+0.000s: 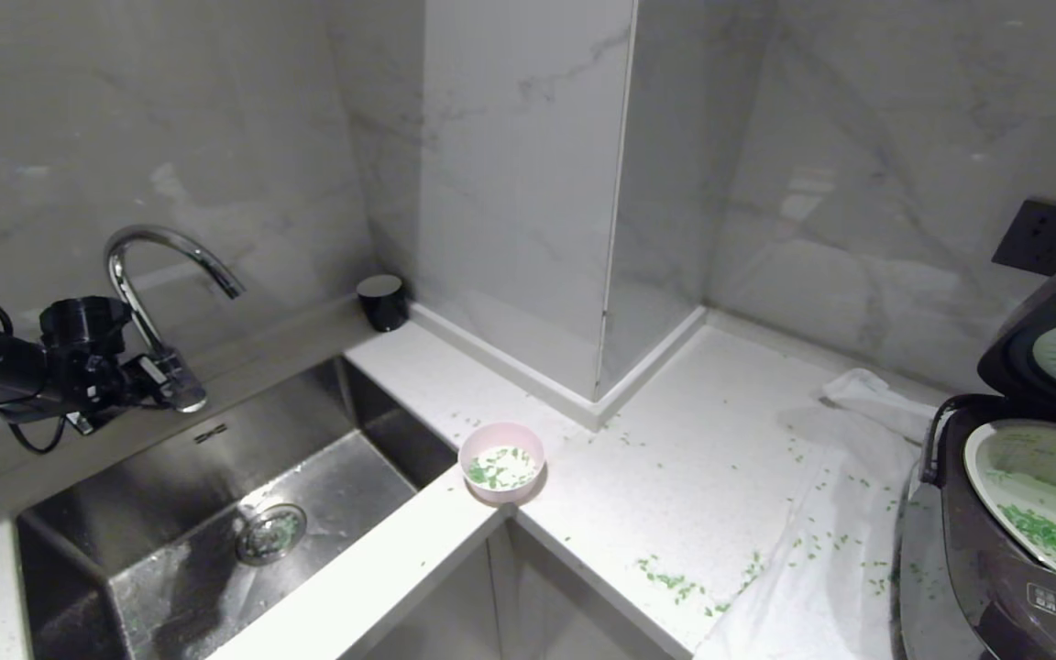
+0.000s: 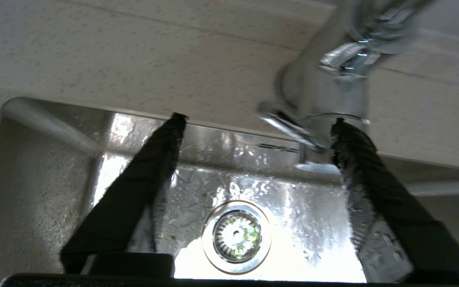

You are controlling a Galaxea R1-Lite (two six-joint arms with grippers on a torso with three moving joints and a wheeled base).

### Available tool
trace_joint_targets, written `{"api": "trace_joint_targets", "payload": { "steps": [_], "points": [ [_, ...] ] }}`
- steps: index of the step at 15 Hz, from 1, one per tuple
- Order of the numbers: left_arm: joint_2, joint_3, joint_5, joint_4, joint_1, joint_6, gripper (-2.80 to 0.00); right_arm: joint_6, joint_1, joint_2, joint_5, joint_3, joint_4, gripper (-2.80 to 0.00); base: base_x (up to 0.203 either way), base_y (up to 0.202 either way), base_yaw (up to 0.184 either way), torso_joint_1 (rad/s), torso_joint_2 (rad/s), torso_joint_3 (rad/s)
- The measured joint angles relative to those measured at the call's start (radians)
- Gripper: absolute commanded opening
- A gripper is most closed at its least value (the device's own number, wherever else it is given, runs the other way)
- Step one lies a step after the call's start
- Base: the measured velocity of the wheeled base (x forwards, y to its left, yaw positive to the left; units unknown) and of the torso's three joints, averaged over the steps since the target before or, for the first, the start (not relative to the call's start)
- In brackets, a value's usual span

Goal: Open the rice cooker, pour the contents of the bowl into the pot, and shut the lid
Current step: Turn on the tap

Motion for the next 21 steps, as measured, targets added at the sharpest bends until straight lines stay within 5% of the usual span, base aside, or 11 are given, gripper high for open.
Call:
{"api": "trace_joint_targets", "payload": {
  "steps": [9, 10, 21],
  "points": [
    [0.076, -0.117, 0.100, 0.001, 0.000, -0.002, 0.00, 0.000, 0.000, 0.000, 0.000, 0.000, 0.000, -2.80, 0.000, 0.000, 0.000, 0.000, 0.00, 0.000],
    [0.076, -0.117, 0.100, 0.002, 0.001, -0.002, -2.80, 0.000, 0.000, 0.000, 0.000, 0.000, 0.000, -2.80, 0.000, 0.000, 0.000, 0.000, 0.00, 0.000],
    [0.074, -0.114, 0.097, -0.001, 0.003, -0.003, -2.80, 0.000, 0.000, 0.000, 0.000, 0.000, 0.000, -2.80, 0.000, 0.000, 0.000, 0.000, 0.00, 0.000]
  ]
}}
